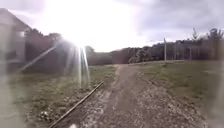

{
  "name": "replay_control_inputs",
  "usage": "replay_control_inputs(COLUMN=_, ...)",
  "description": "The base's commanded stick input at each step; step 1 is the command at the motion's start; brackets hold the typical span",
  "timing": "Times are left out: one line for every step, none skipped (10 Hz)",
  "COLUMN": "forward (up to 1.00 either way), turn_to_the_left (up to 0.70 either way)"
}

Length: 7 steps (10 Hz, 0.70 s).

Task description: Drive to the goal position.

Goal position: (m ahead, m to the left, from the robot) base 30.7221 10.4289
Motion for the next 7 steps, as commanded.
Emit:
replay_control_inputs(forward=0.85, turn_to_the_left=0.0)
replay_control_inputs(forward=0.85, turn_to_the_left=0.0)
replay_control_inputs(forward=0.85, turn_to_the_left=0.0)
replay_control_inputs(forward=0.85, turn_to_the_left=0.0)
replay_control_inputs(forward=0.85, turn_to_the_left=0.0)
replay_control_inputs(forward=0.85, turn_to_the_left=0.0)
replay_control_inputs(forward=0.85, turn_to_the_left=0.0)
